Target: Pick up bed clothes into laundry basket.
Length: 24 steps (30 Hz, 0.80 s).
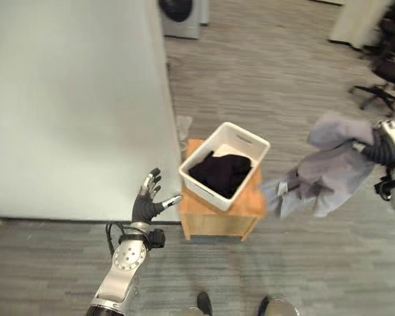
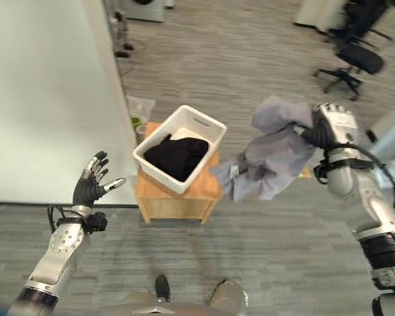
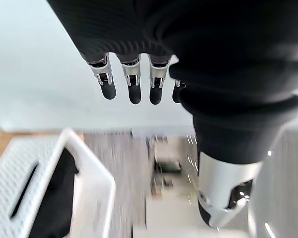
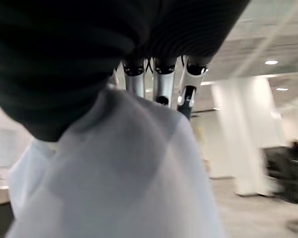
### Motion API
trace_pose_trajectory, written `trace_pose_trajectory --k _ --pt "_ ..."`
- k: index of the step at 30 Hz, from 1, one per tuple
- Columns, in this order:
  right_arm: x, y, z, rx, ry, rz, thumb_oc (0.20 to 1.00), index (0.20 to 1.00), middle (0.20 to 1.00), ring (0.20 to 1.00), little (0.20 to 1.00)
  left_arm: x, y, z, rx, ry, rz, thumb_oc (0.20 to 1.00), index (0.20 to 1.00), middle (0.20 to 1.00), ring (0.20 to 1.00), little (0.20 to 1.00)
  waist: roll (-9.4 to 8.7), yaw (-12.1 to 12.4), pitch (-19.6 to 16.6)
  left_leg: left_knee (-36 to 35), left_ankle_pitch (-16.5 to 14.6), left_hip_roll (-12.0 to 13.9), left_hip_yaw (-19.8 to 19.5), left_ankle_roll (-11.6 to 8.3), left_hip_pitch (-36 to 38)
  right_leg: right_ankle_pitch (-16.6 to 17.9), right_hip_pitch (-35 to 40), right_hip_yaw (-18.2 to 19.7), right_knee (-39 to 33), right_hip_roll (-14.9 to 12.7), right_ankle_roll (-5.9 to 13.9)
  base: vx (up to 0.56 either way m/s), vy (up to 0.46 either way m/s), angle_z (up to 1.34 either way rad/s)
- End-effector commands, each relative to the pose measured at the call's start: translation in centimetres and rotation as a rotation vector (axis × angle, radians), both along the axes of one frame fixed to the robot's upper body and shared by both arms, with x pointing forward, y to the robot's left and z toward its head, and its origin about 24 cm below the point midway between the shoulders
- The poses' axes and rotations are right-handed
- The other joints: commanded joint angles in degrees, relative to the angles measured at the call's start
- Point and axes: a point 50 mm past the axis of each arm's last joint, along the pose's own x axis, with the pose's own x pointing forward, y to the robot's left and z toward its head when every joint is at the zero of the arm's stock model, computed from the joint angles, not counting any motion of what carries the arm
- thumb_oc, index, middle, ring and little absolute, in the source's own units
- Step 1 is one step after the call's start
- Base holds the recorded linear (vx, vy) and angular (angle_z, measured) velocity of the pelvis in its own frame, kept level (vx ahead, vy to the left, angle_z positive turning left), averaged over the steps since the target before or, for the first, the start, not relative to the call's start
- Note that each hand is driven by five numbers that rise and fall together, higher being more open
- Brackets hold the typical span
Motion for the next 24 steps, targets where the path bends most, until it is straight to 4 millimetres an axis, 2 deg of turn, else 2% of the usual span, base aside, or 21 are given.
trace_pose_trajectory --k 1,4,8,10,12,15,17,23,24 --pt "0.4 -1.5 5.3 0.013 -0.204 -0.063 0.2 0.2 0.2 0.2 0.2 -0.6 -0.7 1.2 -0.015 -0.062 -0.076 1.0 1.0 1.0 1.0 1.0 -3.63 2.23 -1.58 -1.09 -0.99 3.58 2.4 -7.86 -0.16 3.21 7.97 -2.89 -5.47 0.41 1.73 0.11 -0.128 1.13" --pt "1.5 -0.5 5.6 -0.008 -0.185 -0.03 0.2 0.2 0.2 0.2 0.2 -1.2 -0.4 0.5 -0.045 -0.038 -0.036 1.0 1.0 1.0 1.0 1.0 -4.49 3.17 -3.1 -1.09 -1.71 3.37 2.02 -8.1 0.71 4.77 11.02 -3.63 -9.0 0.26 1.74 0.12 -0.115 0.36" --pt "3.4 1.1 4.8 -0.01 -0.108 0.013 0.2 0.2 0.2 0.2 0.2 -2.1 0.3 -0.5 -0.071 0.005 0.004 1.0 1.0 1.0 1.0 1.0 -4.29 4.85 -4.24 -1.09 -1.64 3.94 2.36 -8.62 1.4 4.79 12.68 -5.01 -10.15 0.24 1.3 0.09 -0.074 0.0" --pt "4.4 1.4 4.0 -0.011 -0.06 0.01 0.2 0.2 0.2 0.2 0.2 -2.6 0.5 -1.0 -0.079 0.03 0.014 1.0 1.0 1.0 1.0 1.0 -4.19 5.49 -4.42 -1.09 -1.41 4.26 2.17 -9.04 1.68 4.37 13.36 -5.89 -10.15 0.33 1.07 0.07 -0.053 -0.08" --pt "5.7 0.8 3.7 -0.02 0.001 -0.032 0.2 0.2 0.2 0.2 0.2 -2.9 0.8 -1.5 -0.084 0.055 0.023 1.0 1.0 1.0 1.0 1.0 -4.43 6.64 -4.37 -1.09 -1.03 4.68 1.39 -9.56 1.57 3.85 14.0 -6.94 -10.15 0.66 0.68 0.05 -0.069 0.05" --pt "6.7 0.3 3.7 -0.022 0.036 -0.072 0.2 0.2 0.2 0.2 0.2 -3.0 1.0 -1.7 -0.086 0.066 0.024 1.0 1.0 1.0 1.0 1.0 -4.64 7.29 -4.26 -1.09 -0.82 4.85 1.1 -9.86 1.49 3.67 14.27 -7.44 -10.15 0.89 0.51 0.03 -0.046 0.13" --pt "7.5 -0.1 4.7 -0.027 0.039 -0.11 0.2 0.2 0.2 0.2 0.2 -3.1 1.2 -1.9 -0.092 0.076 0.027 1.0 1.0 1.0 1.0 1.0 -4.85 8.02 -4.12 -1.09 -0.47 5.1 0.76 -10.24 1.28 3.43 14.35 -7.9 -10.15 1.17 0.27 0.02 -0.047 0.17" --pt "8.1 -1.6 8.3 -0.053 -0.003 -0.208 0.2 0.2 0.2 0.2 0.2 -3.7 2.3 -2.3 -0.104 0.098 0.062 1.0 1.0 1.0 1.0 1.0 -5.47 9.8 -3.95 -1.09 0.41 5.86 -0.32 -11.12 0.18 2.91 14.33 -9.27 -10.15 1.79 -0.16 0.02 -0.034 0.14" --pt "8.2 -1.6 8.4 -0.054 -0.003 -0.207 0.2 0.2 0.2 0.2 0.2 -3.7 2.3 -2.3 -0.105 0.098 0.063 1.0 1.0 1.0 1.0 1.0 -5.4 9.73 -3.93 -1.09 0.41 5.87 -0.34 -11.13 0.18 2.9 14.35 -9.29 -10.15 1.8 -0.17 0.02 -0.026 0.12"
